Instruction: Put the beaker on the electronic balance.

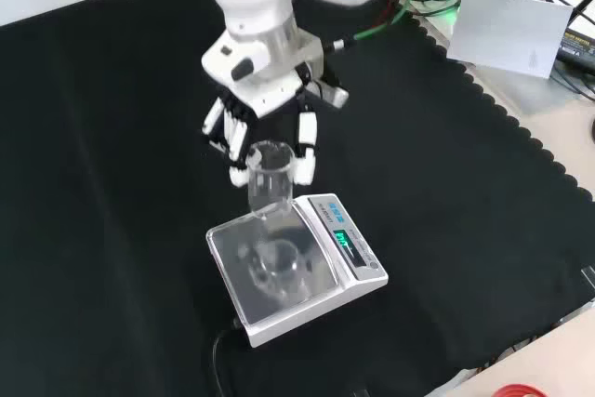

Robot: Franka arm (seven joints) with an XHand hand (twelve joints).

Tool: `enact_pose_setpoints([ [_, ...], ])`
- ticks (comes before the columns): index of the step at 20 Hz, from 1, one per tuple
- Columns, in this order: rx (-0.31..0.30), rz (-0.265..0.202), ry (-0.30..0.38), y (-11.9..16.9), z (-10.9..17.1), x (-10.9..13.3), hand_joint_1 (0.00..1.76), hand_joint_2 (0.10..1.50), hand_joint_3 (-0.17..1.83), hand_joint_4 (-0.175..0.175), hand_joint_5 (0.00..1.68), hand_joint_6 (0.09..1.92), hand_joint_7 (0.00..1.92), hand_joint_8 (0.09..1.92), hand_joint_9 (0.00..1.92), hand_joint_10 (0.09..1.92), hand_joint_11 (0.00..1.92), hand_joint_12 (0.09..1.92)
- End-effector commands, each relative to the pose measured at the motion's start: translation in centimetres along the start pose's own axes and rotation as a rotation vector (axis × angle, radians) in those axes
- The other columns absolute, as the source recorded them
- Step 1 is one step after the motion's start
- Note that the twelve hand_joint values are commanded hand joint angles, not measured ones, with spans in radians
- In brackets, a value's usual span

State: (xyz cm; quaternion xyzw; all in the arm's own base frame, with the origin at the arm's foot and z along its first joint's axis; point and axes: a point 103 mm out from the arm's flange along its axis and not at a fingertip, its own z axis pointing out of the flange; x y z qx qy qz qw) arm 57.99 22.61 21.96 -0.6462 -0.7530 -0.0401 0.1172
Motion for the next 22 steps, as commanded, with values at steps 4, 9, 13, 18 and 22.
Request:
enact_pose_setpoints([
  [4, 0.114, -0.060, 0.004, 2.1, 6.0, 4.2, 1.13, 0.76, 0.40, 0.175, 1.33, 0.46, 1.26, 0.80, 1.24, 0.65, 0.56, 1.35],
  [9, 0.139, -0.039, -0.022, 2.9, 8.2, 3.8, 1.13, 0.76, 0.41, 0.175, 1.33, 0.47, 1.26, 0.80, 1.24, 0.65, 0.56, 1.35],
  [13, 0.192, -0.056, 0.007, 2.9, 8.5, 3.6, 1.11, 0.63, 0.51, 0.133, 0.96, 0.70, 1.20, 0.82, 1.20, 0.66, 0.54, 1.36],
  [18, 0.210, -0.117, 0.074, 1.9, 7.4, 2.4, 0.77, 0.53, 0.29, 0.005, 0.04, 0.09, 0.18, 0.81, 0.39, 0.85, 0.05, 1.55],
  [22, 0.236, -0.136, 0.108, 0.3, 6.8, 0.7, 0.63, 0.55, 0.11, 0.027, 0.00, 0.09, 0.01, 0.44, 0.14, 0.89, 0.00, 1.46],
])
